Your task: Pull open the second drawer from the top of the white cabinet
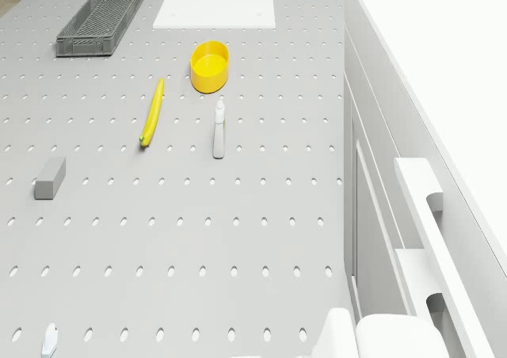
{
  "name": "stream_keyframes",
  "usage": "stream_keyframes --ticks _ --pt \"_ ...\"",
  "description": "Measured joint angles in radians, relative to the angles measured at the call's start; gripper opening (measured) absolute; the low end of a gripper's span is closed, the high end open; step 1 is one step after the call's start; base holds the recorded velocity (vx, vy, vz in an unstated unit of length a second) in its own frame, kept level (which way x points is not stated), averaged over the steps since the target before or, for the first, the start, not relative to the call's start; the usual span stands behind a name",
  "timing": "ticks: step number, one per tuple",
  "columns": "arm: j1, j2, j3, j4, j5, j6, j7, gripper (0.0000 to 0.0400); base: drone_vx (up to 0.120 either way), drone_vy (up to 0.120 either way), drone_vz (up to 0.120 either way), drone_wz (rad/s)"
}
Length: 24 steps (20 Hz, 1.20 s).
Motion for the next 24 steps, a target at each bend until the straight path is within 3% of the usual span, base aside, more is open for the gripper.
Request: stream_keyframes --ticks 2,5,6,7,8,12,16,17,18,19,20,21,22,23,24 --pt "-0.005 0.003 0.003 -0.001 0.003 -0.004 -0.002 0.0195 0.0 0.0 0.0 0.0" --pt "-0.013 0.006 0.007 -0.001 0.008 -0.01 -0.005 0.0145 0.0 0.0 0.0 0.0" --pt "-0.015 0.007 0.008 -0.001 0.008 -0.012 0.0 0.0142 0.0 0.0 0.0 0.0" --pt "-0.015 0.009 0.006 -0.001 -0.001 -0.012 -0.004 0.0166 0.0 0.0 0.0 0.0" --pt "-0.016 0.0 0.013 0.005 -0.012 -0.009 0.047 0.0154 0.0 0.0 0.0 0.0" --pt "-0.015 0.0 0.008 0.002 -0.009 -0.01 0.022 0.0128 0.0 0.0 0.0 0.0" --pt "-0.03 -0.002 -0.001 0.0 -0.027 -0.028 0.021 0.0153 0.0 0.0 0.0 0.0" --pt "-0.034 0.002 -0.003 -0.002 -0.027 -0.034 -0.012 0.017 0.0 0.0 0.0 0.0" --pt "-0.037 0.021 -0.023 -0.013 -0.069 -0.047 -0.088 0.0329 0.0 0.0 0.0 0.0" --pt "-0.037 0.023 -0.06 -0.008 -0.165 -0.07 -0.022 0.04 0.0 0.0 0.0 0.0" --pt "-0.02 -0.011 -0.062 0.012 -0.172 -0.055 0.064 0.0356 0.0 0.0 0.0 0.0" --pt "0.0 -0.026 -0.063 0.009 -0.164 -0.033 0.073 0.0299 0.0 0.0 0.0 0.0" --pt "0.005 -0.028 -0.065 0.004 -0.162 -0.006 0.036 0.0303 0.0 0.0 0.0 0.0" --pt "0.02 -0.024 -0.106 -0.012 -0.245 -0.002 -0.025 0.04 0.0 0.0 0.0 0.0" --pt "0.037 -0.045 -0.126 0.0 -0.205 -0.019 0.078 0.0378 0.0 0.0 0.0 0.0"
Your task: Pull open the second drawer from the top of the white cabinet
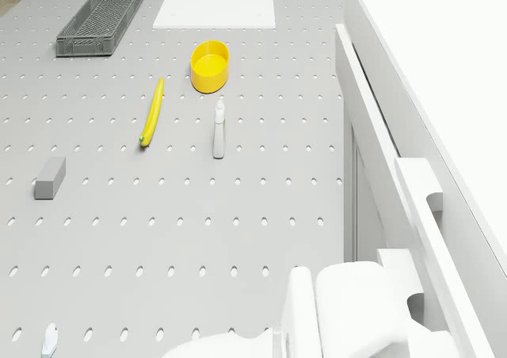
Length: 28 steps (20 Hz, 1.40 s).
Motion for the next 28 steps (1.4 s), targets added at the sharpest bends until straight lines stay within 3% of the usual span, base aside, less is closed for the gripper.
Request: stream_keyframes --ticks 1,2,3,6,7,12,13,14,18,22,28 --pt "0.013 -0.02 0.01 0.011 0.006 0.01 0.045 0.0317 0.0 0.0 0.0 0.0" --pt "0.02 -0.022 0.016 0.007 0.021 0.023 0.036 0.0278 0.0 0.0 0.0 0.0" --pt "0.019 -0.019 0.025 0.003 0.054 0.037 0.002 0.025 0.0 0.0 0.0 0.0" --pt "0.03 -0.02 0.033 -0.002 0.056 0.05 0.005 0.0183 0.0 0.0 0.0 0.0" --pt "0.028 -0.022 0.034 -0.004 0.059 0.05 0.001 0.0177 0.0 0.0 0.0 0.0" --pt "0.01 -0.034 0.03 -0.007 0.045 0.032 -0.009 0.0176 0.0 0.0 0.0 0.0" --pt "0.008 -0.027 0.018 -0.013 0.027 0.029 -0.029 0.0265 0.0 0.0 0.0 0.0" --pt "0.023 -0.049 0.014 -0.008 -0.003 0.042 0.033 0.0225 0.0 0.0 0.0 0.0" --pt "0.028 -0.055 0.015 -0.005 0.02 0.046 0.023 0.0146 0.0 0.0 0.0 0.0" --pt "0.023 -0.053 0.019 -0.003 0.037 0.041 0.014 0.0237 0.0 0.0 0.0 0.0" --pt "0.012 -0.047 0.025 -0.001 0.054 0.031 0.004 0.0286 0.0 0.0 0.0 0.0"
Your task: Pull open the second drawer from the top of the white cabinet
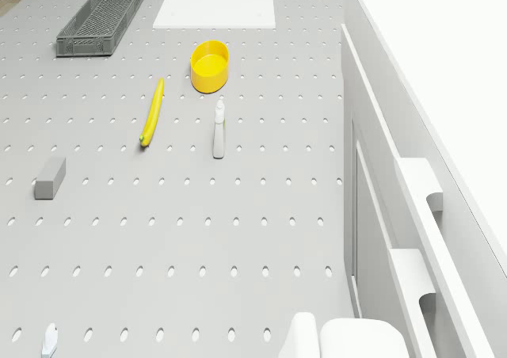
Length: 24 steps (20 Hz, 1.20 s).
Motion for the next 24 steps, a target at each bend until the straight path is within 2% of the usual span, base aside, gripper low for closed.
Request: stream_keyframes --ticks 12,13,15,17,20,22,24 --pt "-0.005 0.032 0.038 0.007 0.055 0.007 -0.022 0.0299 0.0 0.0 0.0 0.0" --pt "-0.007 0.034 0.04 0.008 0.058 0.005 -0.023 0.0284 0.0 0.0 0.0 0.0" --pt "-0.011 0.037 0.044 0.009 0.063 0.003 -0.025 0.0211 0.0 0.0 0.0 0.0" --pt "-0.015 0.04 0.048 0.01 0.067 -0.001 -0.026 0.0168 0.0 0.0 0.0 0.0" --pt "-0.019 0.043 0.051 0.011 0.062 -0.004 -0.009 0.016 0.0 0.0 0.0 0.0" --pt "-0.016 0.045 0.044 0.007 0.061 -0.003 -0.056 0.0145 0.0 0.0 0.0 0.0" --pt "-0.025 0.044 0.044 0.009 0.059 -0.012 -0.04 0.0137 0.0 0.0 0.0 0.0"
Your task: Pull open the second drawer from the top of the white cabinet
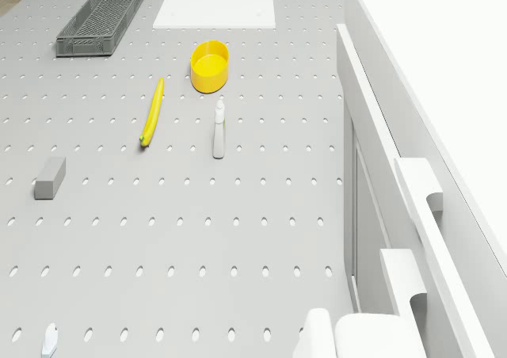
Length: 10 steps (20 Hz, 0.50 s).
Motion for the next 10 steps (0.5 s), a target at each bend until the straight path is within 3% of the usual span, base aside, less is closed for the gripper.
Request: stream_keyframes --ticks 4,7,8,10 --pt "-0.002 -0.018 0.001 0.009 -0.046 -0.002 0.093 0.019 0.0 0.0 0.0 0.0" --pt "-0.007 -0.023 -0.013 0.006 -0.054 -0.013 0.076 0.0171 0.0 0.0 0.0 0.0" --pt "-0.008 -0.029 -0.013 0.01 -0.068 -0.016 0.097 0.0193 0.0 0.0 0.0 0.0" --pt "-0.015 -0.034 -0.026 0.009 -0.078 -0.028 0.082 0.0178 0.0 0.0 0.0 0.0"
